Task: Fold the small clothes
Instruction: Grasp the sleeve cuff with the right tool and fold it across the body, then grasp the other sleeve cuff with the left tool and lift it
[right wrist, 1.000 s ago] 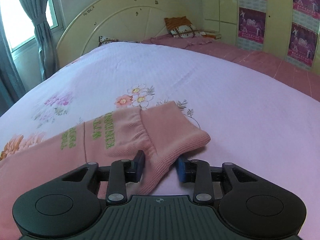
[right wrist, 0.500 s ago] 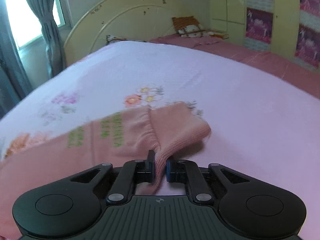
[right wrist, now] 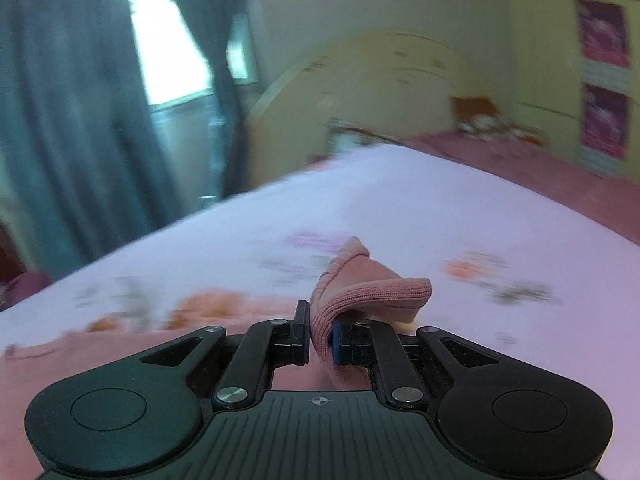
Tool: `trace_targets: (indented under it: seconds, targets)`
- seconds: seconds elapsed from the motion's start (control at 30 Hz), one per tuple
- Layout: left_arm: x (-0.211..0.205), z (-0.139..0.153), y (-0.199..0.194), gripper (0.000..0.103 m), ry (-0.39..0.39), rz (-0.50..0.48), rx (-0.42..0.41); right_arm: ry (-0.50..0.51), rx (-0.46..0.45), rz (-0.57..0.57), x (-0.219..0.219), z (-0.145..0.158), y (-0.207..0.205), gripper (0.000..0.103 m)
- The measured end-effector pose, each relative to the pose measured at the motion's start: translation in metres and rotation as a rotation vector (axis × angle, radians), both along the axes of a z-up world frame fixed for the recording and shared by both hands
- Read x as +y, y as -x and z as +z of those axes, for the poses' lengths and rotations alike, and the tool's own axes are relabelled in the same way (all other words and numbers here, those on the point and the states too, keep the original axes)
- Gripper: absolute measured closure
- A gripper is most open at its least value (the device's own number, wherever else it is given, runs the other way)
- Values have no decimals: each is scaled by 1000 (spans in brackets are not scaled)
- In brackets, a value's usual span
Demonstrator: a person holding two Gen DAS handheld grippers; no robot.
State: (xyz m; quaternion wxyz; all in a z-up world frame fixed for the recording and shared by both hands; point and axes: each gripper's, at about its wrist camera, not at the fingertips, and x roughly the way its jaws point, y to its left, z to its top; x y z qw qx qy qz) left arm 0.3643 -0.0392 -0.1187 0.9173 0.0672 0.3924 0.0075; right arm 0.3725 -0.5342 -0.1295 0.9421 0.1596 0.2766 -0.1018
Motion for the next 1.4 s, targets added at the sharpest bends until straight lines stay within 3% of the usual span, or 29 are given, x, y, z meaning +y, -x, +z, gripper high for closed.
trace_targets:
  seconds: [0.13, 0.37, 0.6, 0.63, 0.7, 0.73, 0.77, 0.9, 1.07, 1.3, 1.37, 1.4]
  targets:
    - [23, 3, -3, 30, 13, 0, -14, 0, -28, 132, 89, 8, -22, 94]
    - [61, -1, -4, 30, -8, -23, -23, -6, 41, 312, 231, -24, -37, 94]
    - [72, -10, -14, 27, 47, -73, 1, 47, 170, 401, 296, -58, -29, 93]
    - [70, -11, -16, 26, 61, -85, 3, 61, 175, 405, 300, -58, -26, 89]
    - [62, -12, -18, 24, 91, -116, 3, 46, 156, 433, 301, -53, -18, 64]
    - [56, -13, -19, 22, 104, -136, 2, 61, 144, 439, 301, -49, -12, 37]
    - [50, -15, -18, 22, 113, -153, 2, 91, 123, 439, 301, -44, -5, 28]
    - [18, -19, -16, 22, 135, -238, 9, 131, 108, 404, 275, -35, 15, 28]
    - [-41, -29, -14, 22, 149, -352, 4, 147, 146, 283, 218, -51, 33, 28]
    - [-114, -46, -31, 23, 81, -356, -55, 105, 197, 203, 147, -70, 53, 28]
    - [-124, -54, -41, 29, 62, -358, -58, 101, 203, 198, 136, -72, 58, 29]
    - [-125, -57, -46, 40, 72, -363, -59, 95, 206, 196, 131, -74, 59, 29]
